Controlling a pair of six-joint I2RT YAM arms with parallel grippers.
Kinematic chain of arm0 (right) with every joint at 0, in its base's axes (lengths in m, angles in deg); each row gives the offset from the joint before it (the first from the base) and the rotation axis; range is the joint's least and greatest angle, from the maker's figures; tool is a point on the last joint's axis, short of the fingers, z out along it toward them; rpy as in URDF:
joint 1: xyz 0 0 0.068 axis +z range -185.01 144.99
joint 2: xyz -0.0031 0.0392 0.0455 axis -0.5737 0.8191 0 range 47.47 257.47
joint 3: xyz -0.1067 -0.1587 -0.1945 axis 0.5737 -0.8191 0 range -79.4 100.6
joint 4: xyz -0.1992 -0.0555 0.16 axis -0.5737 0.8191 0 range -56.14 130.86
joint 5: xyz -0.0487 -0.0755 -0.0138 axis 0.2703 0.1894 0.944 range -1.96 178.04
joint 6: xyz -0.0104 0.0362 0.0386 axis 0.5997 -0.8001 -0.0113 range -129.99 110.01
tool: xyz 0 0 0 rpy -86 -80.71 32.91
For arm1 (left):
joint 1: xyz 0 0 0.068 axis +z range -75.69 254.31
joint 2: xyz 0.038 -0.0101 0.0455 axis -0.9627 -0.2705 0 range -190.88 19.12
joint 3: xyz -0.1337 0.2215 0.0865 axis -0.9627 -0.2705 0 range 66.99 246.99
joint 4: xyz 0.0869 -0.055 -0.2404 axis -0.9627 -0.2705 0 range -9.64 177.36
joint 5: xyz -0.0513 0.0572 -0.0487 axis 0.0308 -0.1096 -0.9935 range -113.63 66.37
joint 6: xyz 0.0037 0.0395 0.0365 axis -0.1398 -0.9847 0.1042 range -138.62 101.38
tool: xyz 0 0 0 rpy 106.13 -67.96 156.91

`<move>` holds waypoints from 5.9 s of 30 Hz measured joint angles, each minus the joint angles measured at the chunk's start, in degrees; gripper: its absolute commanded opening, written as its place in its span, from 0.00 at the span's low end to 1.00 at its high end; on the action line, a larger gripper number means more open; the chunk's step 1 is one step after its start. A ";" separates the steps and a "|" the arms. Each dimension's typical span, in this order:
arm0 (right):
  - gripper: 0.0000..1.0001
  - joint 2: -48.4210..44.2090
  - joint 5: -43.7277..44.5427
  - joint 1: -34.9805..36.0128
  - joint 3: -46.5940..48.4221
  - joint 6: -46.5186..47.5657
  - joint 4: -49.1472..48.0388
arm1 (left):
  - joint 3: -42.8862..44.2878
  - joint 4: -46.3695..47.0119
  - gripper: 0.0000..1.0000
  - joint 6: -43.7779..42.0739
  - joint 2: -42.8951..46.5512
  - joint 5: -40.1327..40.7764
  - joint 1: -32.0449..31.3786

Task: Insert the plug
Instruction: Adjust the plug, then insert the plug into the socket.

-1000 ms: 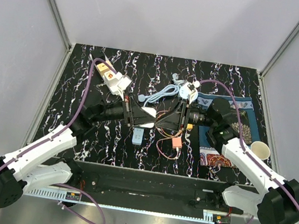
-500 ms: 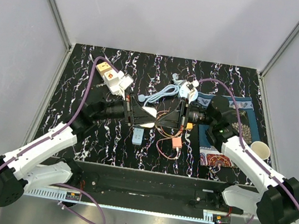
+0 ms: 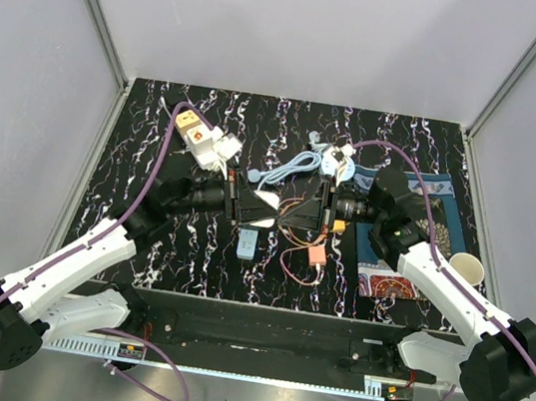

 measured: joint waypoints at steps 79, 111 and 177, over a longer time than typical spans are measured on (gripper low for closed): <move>0.00 -0.35 -4.66 -2.21 1.73 -1.09 -3.34 | -7.76 15.21 0.47 11.65 0.44 -9.60 4.52; 0.96 -6.62 7.50 -2.78 5.57 12.72 20.06 | -0.39 -12.76 0.00 -2.29 -0.39 -0.13 3.39; 0.99 -28.13 57.07 -2.95 0.48 25.81 55.39 | 13.49 -44.19 0.00 -2.97 -34.58 38.07 -5.05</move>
